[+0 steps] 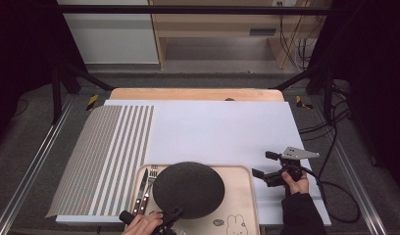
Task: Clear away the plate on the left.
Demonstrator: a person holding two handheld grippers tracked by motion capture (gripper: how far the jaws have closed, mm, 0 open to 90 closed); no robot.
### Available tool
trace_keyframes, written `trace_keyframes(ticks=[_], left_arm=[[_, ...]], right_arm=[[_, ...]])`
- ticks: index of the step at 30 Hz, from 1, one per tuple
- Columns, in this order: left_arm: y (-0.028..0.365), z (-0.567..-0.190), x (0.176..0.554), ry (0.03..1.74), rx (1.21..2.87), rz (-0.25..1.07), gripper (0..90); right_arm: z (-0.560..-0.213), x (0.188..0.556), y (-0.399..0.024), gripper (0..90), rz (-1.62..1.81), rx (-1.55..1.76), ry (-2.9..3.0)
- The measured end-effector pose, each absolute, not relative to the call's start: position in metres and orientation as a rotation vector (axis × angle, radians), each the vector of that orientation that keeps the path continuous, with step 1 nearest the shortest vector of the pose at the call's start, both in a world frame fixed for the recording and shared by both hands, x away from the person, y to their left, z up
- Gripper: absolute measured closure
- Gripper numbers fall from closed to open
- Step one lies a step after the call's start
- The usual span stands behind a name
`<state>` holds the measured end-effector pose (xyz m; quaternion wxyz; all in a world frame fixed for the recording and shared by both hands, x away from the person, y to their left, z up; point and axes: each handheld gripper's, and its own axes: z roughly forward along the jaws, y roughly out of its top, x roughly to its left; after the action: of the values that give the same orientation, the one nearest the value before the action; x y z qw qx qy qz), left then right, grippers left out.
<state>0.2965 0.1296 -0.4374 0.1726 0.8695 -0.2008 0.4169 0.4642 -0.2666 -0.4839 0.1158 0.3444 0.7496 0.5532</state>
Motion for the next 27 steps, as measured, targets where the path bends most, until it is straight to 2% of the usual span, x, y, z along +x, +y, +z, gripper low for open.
trace_keyframes(ticks=[27], left_arm=[[0.125, -0.447, 0.295, -0.611, 2.522, 1.092, 85.9]], right_arm=[[-0.484, 0.464, -0.267, 0.4, 1.623, 1.007, 2.196]])
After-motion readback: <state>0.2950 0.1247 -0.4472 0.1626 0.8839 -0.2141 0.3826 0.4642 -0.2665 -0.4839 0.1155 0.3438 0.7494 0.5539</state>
